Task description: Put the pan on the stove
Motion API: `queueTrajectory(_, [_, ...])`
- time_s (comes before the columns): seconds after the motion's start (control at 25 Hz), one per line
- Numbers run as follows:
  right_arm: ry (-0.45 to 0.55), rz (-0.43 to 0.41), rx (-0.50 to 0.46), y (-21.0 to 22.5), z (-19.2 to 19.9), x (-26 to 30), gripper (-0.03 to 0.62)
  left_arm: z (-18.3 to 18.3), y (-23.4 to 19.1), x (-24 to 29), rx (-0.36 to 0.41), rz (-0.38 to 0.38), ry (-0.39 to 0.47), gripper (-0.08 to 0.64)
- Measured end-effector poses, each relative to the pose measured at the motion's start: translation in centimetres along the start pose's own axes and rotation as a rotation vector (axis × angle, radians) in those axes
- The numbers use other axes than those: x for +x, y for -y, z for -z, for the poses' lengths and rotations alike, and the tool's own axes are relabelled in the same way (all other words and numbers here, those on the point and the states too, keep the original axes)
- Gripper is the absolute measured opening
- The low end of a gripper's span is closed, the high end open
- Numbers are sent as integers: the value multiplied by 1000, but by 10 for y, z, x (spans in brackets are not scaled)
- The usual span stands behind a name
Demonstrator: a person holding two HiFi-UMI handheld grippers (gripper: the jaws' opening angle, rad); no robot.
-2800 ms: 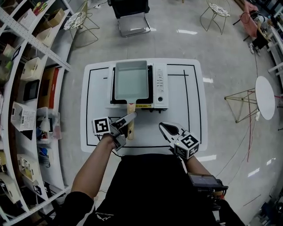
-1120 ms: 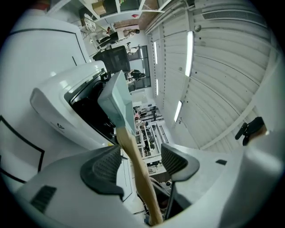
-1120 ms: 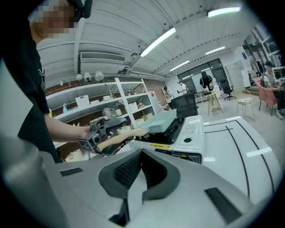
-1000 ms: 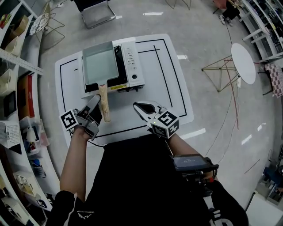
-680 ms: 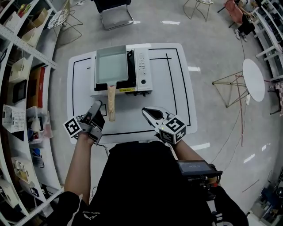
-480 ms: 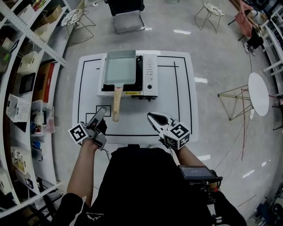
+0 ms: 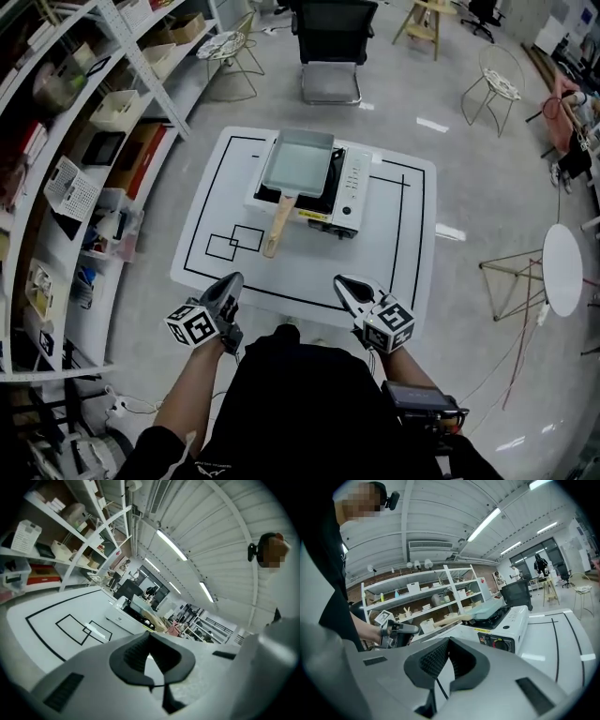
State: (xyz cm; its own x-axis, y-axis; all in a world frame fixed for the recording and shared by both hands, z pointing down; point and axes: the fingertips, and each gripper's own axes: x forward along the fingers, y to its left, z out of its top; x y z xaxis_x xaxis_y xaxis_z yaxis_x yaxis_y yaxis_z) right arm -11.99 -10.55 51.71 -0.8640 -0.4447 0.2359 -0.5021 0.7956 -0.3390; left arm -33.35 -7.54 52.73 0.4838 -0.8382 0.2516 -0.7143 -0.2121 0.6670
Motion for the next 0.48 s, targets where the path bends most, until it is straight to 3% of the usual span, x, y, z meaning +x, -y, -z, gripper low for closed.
queueTrajectory(0.2, [0,-14,-19,-13,6,-20,25,34,23,-21,130,-29,-15,9])
queueTrajectory(0.48, [13,-9,-24,-32,15,-45,25,63,50,-36,242,-26,-36,8])
